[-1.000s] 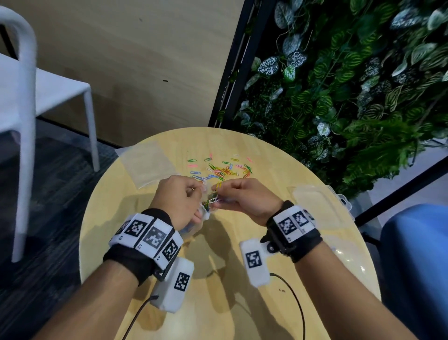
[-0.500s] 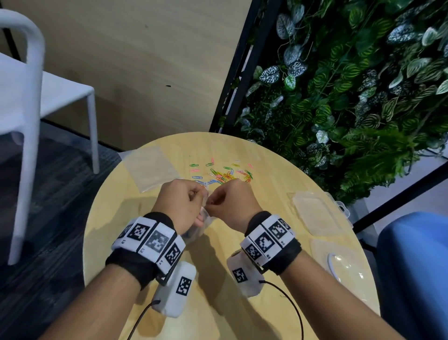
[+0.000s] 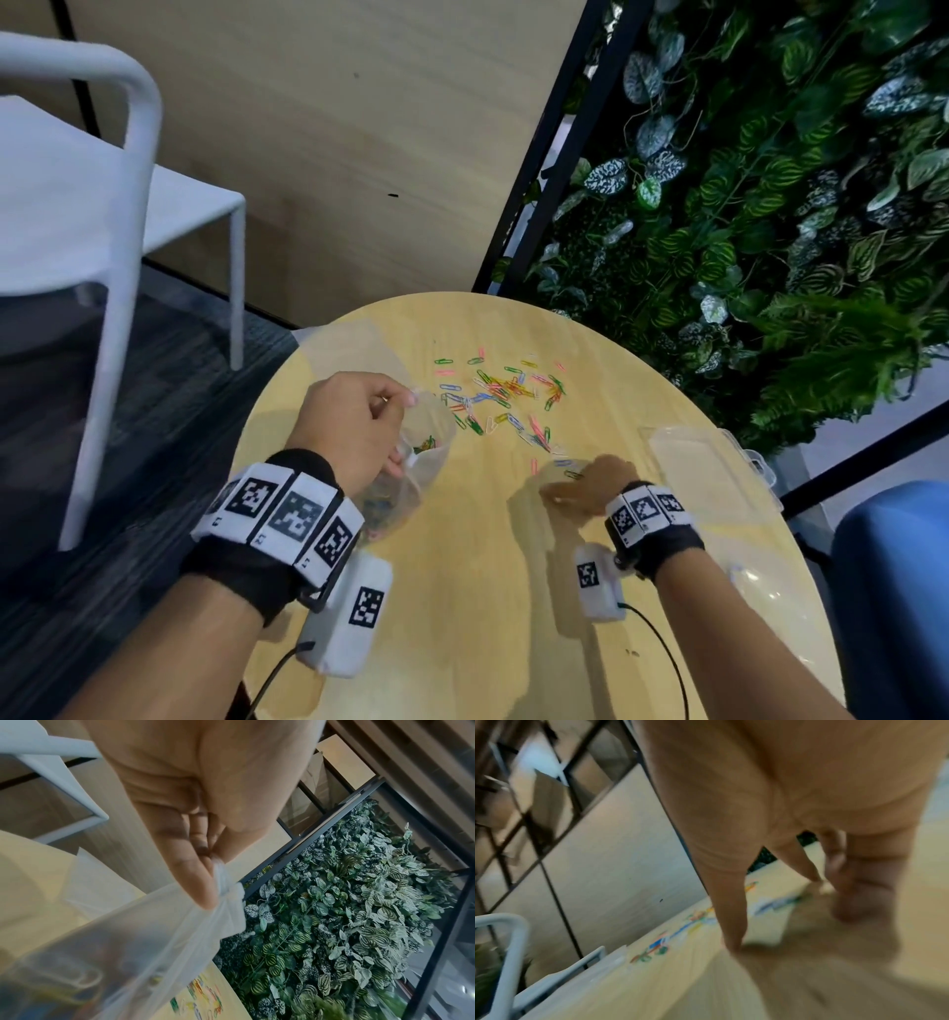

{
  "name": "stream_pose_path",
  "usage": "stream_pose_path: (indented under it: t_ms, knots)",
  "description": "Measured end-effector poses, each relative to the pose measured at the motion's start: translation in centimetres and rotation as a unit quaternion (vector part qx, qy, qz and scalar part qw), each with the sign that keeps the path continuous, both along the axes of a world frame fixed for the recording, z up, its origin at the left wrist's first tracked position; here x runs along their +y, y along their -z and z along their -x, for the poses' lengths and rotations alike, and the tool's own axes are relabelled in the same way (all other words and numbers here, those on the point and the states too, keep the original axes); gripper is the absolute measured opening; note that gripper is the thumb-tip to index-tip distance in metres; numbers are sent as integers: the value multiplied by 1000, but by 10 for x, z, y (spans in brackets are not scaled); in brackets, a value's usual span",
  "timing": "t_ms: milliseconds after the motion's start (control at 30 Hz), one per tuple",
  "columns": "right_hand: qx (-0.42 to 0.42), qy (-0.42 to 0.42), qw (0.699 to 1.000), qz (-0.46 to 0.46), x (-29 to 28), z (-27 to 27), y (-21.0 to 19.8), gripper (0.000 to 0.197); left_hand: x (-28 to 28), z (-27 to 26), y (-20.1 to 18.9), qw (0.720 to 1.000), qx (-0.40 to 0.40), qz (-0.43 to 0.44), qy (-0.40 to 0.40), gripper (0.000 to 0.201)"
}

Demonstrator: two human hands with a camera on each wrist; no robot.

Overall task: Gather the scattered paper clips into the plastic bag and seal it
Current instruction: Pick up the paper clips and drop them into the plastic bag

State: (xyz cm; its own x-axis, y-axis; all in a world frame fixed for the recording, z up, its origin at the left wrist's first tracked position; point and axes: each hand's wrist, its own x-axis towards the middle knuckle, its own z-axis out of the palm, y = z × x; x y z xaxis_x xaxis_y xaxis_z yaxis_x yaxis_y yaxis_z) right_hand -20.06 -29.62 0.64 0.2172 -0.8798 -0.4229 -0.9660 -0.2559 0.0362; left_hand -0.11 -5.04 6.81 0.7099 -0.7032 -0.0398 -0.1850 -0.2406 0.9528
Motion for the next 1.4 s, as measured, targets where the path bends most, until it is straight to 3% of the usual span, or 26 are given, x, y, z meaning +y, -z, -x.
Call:
stream_pose_path:
  t_ms: [67, 200, 400, 533, 767, 967, 1100, 1167, 1233, 1300, 1333, 1400]
  knots:
    - [-16, -11, 999, 38, -7, -3, 25, 92, 7, -7, 2, 1000, -2, -4, -8, 17]
    - [-147, -7, 986, 83, -2, -36, 22, 57, 10, -15, 4, 1000, -11, -4, -23, 18]
    - [-121, -69, 988, 61, -4, -86, 14, 46, 6, -12, 3, 1000, -13, -7, -13, 19]
    - [-95, -108, 987, 74, -5, -98, 19, 70, 1, -11, 5, 1000, -15, -5, -10, 19]
    - [-68, -192, 970, 137, 2, -101, 17, 28, -2, -7, 4, 1000, -10, -10, -4, 19]
    - [-59, -126, 983, 119, -4, -74, -1, 23, -3, -6, 3, 1000, -17, -14, 2, 18]
    - [-224, 22, 973, 50, -17, -38, -11, 15, -6, 0, 2, 1000, -23, -18, 6, 17]
    - [-366, 159, 916, -35, -17, -21, -16, 9, -10, 2, 3, 999, -28, -16, 9, 18]
    - [-538, 272, 780, -166, -13, -13, -20, 11, -13, 6, 3, 999, -29, -14, 12, 18]
    - [-648, 312, 639, -273, -4, -11, -27, 27, -17, 11, 4, 999, -30, -16, 20, 18]
    - [-678, 307, 593, -306, 5, -13, -34, 30, -18, 14, 5, 999, -31, -17, 23, 18]
    - [-708, 273, 547, -354, 27, -20, -50, 20, -22, 17, 6, 999, -34, -16, 26, 18]
